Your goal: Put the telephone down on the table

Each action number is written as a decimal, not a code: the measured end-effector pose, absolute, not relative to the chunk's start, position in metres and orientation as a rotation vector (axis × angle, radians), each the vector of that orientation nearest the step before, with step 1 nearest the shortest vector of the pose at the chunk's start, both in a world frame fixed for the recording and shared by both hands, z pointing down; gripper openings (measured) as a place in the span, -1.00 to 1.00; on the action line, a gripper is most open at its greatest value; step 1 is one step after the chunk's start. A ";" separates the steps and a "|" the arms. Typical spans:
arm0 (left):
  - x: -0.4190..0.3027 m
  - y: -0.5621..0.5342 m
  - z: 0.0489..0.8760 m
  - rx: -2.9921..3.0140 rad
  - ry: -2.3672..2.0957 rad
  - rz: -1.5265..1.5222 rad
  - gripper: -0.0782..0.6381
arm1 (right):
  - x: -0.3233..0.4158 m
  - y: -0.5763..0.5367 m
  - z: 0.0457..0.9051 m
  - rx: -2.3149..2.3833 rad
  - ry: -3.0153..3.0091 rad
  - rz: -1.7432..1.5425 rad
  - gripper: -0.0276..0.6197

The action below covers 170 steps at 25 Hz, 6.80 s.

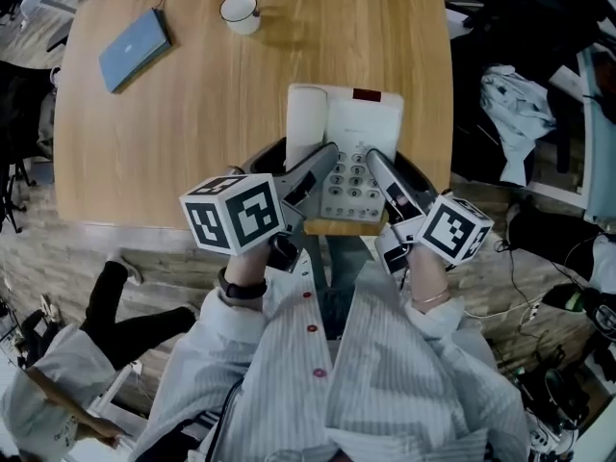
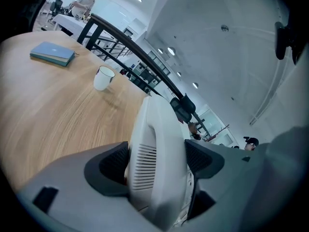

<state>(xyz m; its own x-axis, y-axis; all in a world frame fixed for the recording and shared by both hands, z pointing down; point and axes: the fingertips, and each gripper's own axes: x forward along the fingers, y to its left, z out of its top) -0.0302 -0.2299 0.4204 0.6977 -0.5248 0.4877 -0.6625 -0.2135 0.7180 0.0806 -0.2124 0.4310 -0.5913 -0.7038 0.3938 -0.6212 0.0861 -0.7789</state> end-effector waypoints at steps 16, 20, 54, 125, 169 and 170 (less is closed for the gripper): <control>-0.027 -0.223 0.486 1.759 -0.950 0.233 0.26 | 0.083 -0.208 0.498 -1.348 2.208 -1.731 -0.17; -0.027 -0.224 0.499 1.735 -0.951 0.249 0.25 | 0.085 -0.207 0.513 -1.361 2.186 -1.774 -0.17; -0.012 -0.235 0.548 1.674 -0.975 0.284 0.24 | 0.094 -0.225 0.561 -1.302 2.222 -1.794 -0.17; -0.018 -0.208 0.249 2.291 -0.734 -0.285 -0.28 | 0.023 -0.209 0.269 -0.947 2.610 -1.016 -0.67; -0.026 -0.220 0.233 2.535 -0.918 -0.084 -0.76 | 0.003 -0.222 0.240 -1.035 2.902 -0.656 -0.81; -0.026 -0.221 0.235 2.539 -0.914 -0.078 -0.76 | 0.005 -0.223 0.241 -1.042 2.906 -0.651 -0.81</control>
<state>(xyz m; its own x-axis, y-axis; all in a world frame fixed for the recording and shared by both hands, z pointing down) -0.0256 -0.2206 0.2345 0.7802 -0.6185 0.0932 -0.5940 -0.6859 0.4204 0.0047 -0.2233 0.2408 -0.7817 -0.6058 0.1483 -0.6112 0.6967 -0.3757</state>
